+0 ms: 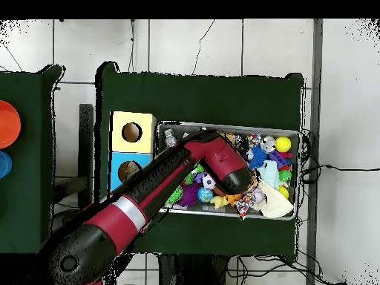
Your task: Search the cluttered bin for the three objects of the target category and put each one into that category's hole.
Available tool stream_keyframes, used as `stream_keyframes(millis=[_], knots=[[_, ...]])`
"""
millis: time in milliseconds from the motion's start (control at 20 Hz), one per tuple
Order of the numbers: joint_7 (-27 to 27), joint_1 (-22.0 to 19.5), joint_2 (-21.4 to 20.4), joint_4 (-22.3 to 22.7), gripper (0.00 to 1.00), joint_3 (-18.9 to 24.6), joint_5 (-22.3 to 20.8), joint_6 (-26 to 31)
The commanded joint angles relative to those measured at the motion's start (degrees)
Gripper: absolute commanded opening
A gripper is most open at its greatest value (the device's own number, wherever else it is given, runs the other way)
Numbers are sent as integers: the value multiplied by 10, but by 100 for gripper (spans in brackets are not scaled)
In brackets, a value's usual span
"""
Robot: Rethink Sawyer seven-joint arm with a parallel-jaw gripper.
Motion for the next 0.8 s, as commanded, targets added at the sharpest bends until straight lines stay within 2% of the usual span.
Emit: stream_keyframes(millis=[50,250,450,600,800], knots=[[93,-10,30,-68,100,48,17,28],[105,-6,33,-65,100,42,14,25],[126,-1,42,-58,100,44,-11,-25],[100,-6,43,-65,100,47,-47,-85],[85,-15,44,-85,100,57,-54,-86]])
